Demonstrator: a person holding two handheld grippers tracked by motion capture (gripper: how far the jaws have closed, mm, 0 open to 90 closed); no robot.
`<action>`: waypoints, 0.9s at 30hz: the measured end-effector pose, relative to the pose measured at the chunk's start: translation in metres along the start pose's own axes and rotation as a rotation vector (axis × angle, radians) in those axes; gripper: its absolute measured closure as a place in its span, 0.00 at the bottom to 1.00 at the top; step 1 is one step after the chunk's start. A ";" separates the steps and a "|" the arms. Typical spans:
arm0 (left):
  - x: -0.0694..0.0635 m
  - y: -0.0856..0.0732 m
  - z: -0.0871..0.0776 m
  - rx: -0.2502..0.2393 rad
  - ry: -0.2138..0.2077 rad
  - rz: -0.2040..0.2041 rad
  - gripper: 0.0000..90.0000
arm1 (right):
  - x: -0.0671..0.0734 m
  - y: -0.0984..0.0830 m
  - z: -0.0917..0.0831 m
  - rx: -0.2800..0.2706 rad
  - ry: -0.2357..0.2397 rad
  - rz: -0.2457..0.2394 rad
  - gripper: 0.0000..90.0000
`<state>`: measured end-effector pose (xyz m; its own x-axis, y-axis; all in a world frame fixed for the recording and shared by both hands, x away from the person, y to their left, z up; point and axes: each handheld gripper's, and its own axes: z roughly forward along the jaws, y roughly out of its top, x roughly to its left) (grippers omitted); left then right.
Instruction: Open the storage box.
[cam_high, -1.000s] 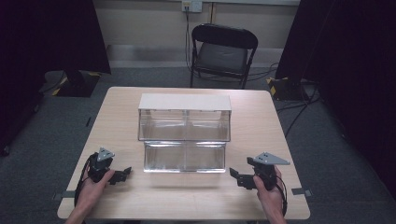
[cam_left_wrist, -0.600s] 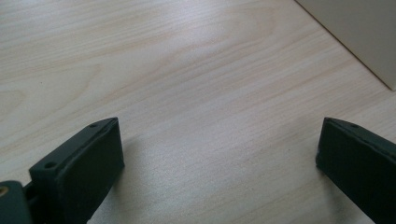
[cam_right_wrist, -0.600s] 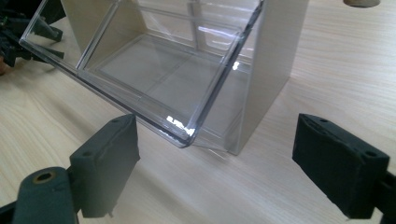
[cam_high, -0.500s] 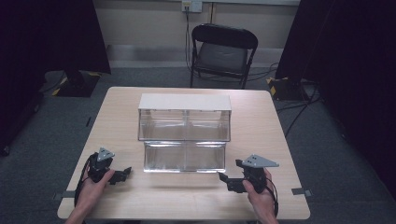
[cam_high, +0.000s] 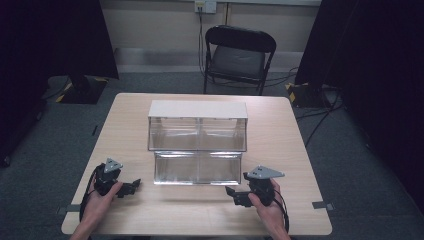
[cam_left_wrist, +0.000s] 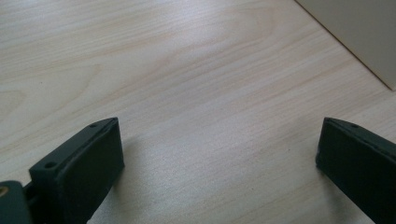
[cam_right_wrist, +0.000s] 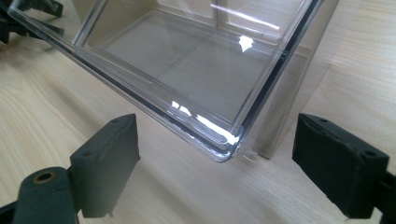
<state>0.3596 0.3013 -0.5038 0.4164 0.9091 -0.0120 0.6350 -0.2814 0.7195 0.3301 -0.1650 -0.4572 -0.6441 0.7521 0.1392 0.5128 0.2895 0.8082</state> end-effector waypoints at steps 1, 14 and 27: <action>0.000 0.000 0.000 0.000 0.000 0.000 0.00 | 0.000 0.000 0.002 0.006 -0.004 -0.004 0.16; 0.000 0.000 0.000 0.000 0.000 0.000 0.00 | 0.000 -0.002 0.015 0.032 -0.015 -0.001 0.16; 0.000 0.000 0.000 0.000 -0.001 0.000 0.00 | 0.000 0.001 0.014 0.002 -0.008 0.014 0.17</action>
<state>0.3596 0.3013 -0.5037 0.4170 0.9088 -0.0125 0.6350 -0.2814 0.7194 0.3387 -0.1558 -0.4645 -0.6328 0.7605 0.1458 0.5226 0.2805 0.8051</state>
